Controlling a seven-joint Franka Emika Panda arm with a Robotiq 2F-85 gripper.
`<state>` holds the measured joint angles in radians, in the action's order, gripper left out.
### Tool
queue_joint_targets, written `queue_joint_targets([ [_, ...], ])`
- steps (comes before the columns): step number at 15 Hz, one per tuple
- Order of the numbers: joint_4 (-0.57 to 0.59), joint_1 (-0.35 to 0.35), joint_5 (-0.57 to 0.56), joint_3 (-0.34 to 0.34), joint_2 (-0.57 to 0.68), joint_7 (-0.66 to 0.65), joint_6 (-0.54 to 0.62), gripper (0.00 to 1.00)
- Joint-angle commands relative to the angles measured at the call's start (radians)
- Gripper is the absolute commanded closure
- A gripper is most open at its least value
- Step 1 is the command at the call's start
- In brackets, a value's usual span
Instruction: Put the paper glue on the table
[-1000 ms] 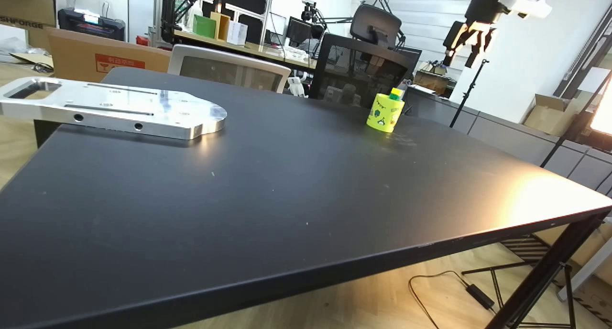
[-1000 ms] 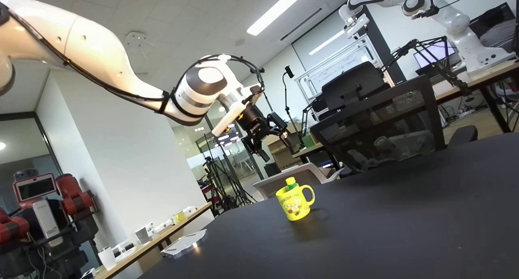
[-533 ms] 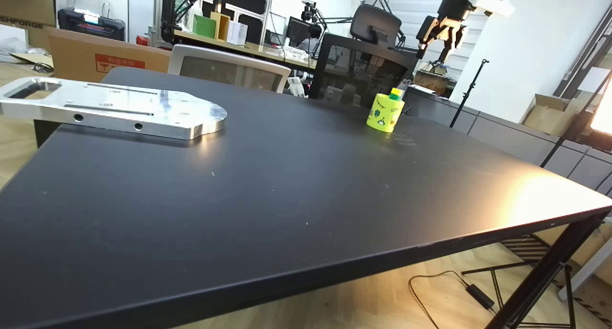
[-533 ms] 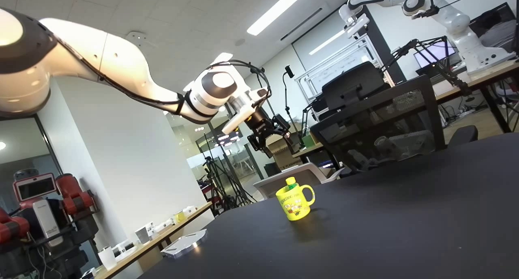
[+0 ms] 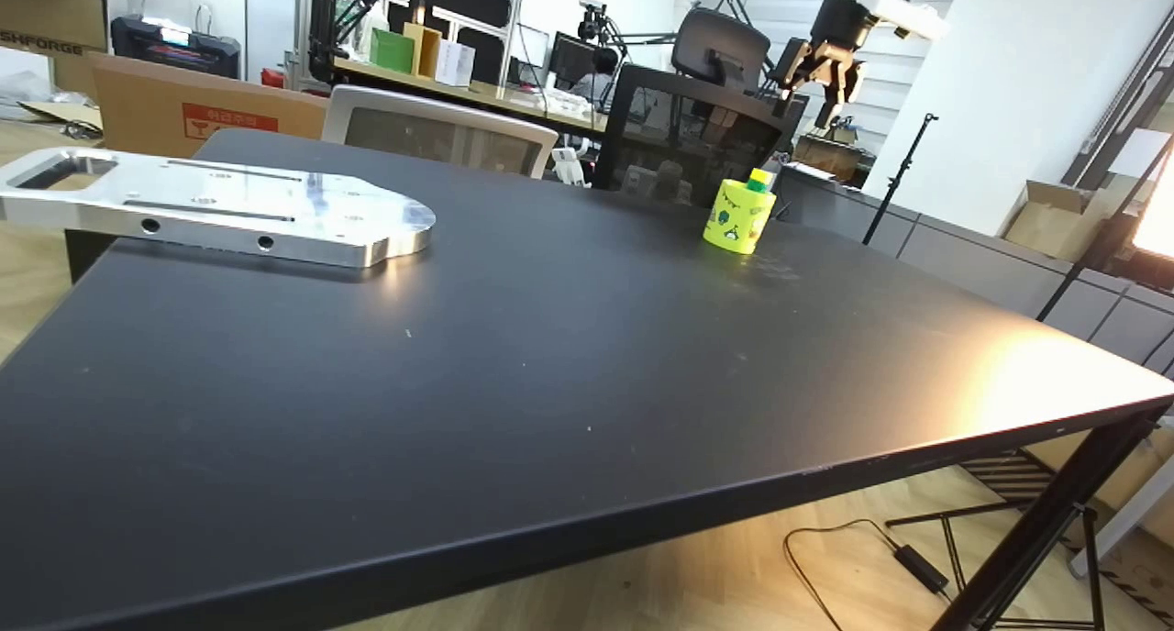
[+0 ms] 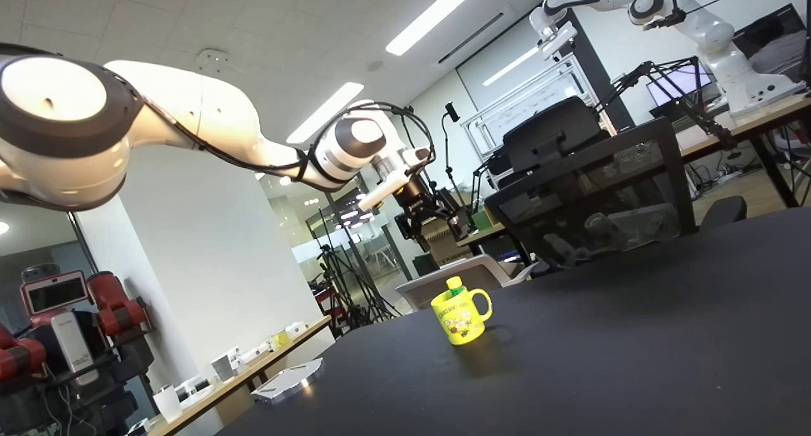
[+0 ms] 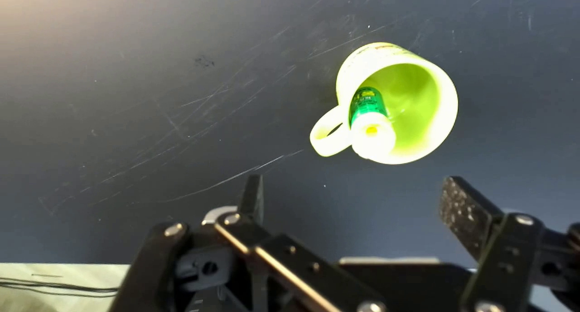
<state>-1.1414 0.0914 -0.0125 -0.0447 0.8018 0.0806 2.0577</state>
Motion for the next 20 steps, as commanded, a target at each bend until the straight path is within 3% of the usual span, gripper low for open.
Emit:
queue_joint_targets([
  [1,0.176,0.010,0.026,0.017,0.119,-0.012,-0.091,0.00],
  [11,0.344,0.007,0.051,0.040,0.286,-0.017,-0.129,0.00],
  [12,0.357,0.006,0.047,0.038,0.298,-0.019,-0.145,0.25],
  [13,0.371,0.003,0.042,0.032,0.308,-0.028,-0.167,0.25],
  [20,0.422,0.014,0.051,0.036,0.341,-0.026,-0.233,0.75],
])
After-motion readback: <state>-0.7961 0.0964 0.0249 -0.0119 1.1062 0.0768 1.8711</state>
